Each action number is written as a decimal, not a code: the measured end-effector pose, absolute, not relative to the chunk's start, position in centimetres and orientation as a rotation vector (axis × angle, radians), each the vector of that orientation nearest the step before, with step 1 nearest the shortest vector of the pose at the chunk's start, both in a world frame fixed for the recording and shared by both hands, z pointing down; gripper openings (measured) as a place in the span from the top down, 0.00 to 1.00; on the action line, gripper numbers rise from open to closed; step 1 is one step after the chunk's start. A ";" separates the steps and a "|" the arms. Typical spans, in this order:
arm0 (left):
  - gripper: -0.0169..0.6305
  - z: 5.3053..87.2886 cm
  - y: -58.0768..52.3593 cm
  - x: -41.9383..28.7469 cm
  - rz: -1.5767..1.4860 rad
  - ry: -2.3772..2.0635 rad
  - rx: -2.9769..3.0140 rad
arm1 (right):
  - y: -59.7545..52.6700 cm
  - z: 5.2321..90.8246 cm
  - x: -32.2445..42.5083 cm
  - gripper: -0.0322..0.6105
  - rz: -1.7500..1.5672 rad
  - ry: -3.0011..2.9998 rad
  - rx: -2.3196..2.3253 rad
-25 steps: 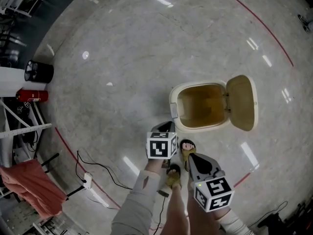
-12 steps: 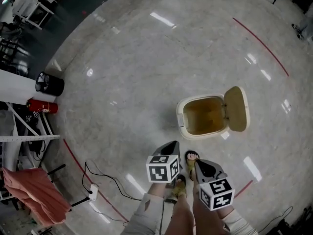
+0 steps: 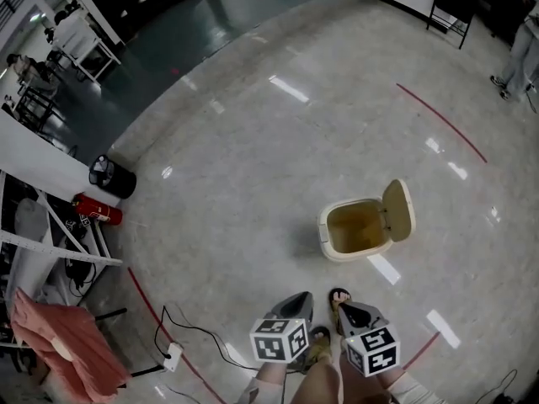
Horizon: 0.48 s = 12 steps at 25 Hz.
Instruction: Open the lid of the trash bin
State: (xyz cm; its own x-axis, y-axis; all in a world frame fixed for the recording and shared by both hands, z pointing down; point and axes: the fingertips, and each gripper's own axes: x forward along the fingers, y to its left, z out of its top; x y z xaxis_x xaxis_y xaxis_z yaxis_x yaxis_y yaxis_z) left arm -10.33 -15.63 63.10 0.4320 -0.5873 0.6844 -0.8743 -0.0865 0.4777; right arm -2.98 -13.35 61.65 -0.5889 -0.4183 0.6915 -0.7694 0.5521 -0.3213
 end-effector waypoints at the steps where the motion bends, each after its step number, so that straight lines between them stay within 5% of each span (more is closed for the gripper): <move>1: 0.97 62.0 -14.8 -10.3 0.394 -1.260 1.792 | -12.8 60.8 -3.0 0.95 0.820 -2.245 0.950; 12: 0.97 51.3 -8.2 -8.4 0.375 -1.236 1.944 | -7.9 50.1 -3.0 0.95 0.723 -2.361 1.004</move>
